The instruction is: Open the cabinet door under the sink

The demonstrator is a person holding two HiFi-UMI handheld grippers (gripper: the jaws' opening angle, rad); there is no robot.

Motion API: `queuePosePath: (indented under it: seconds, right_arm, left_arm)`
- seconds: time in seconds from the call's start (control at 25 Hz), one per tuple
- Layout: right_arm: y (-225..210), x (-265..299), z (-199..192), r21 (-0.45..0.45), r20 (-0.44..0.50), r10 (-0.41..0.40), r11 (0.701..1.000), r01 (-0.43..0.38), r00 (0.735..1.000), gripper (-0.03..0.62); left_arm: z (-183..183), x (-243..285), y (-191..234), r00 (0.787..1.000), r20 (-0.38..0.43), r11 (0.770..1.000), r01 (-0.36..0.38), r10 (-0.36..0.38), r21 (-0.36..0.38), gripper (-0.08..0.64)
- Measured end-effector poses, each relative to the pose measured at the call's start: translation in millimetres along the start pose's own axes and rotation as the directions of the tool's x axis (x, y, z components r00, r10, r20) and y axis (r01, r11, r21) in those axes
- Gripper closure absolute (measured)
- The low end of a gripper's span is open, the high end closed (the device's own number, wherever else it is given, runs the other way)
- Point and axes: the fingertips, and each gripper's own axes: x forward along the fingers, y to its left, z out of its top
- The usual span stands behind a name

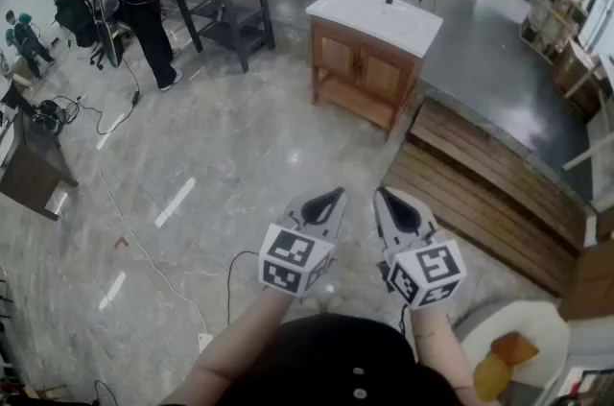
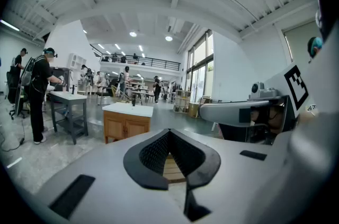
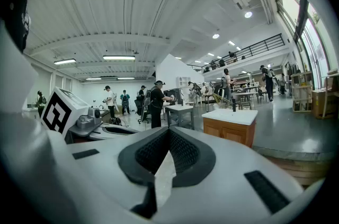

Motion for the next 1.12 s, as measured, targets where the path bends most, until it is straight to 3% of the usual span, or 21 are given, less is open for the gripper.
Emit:
queuePosePath:
  seconds: [0.44,0.64,1.12]
  right_arm:
    - [21,-4,-14,-0.005,-0.020,0.019,1.000,-0.019,1.000,0.584]
    - [24,-3,-5,0.039,0.029,0.006,0.999,-0.007,1.000,0.584]
    - [43,27,-23,0.016,-0.029,0.024,1.000,-0.023,0.999,0.584]
  left_arm:
    - [-11,-10,-1,1.000,-0.017,1.000,0.005,-0.005,-0.028,0.554]
    - [-12,-13,-6,0.999,-0.013,0.998,0.036,-0.037,-0.041,0.554]
    - [-17,-8,18,0.996,-0.026,0.995,0.084,-0.085,-0.053,0.554]
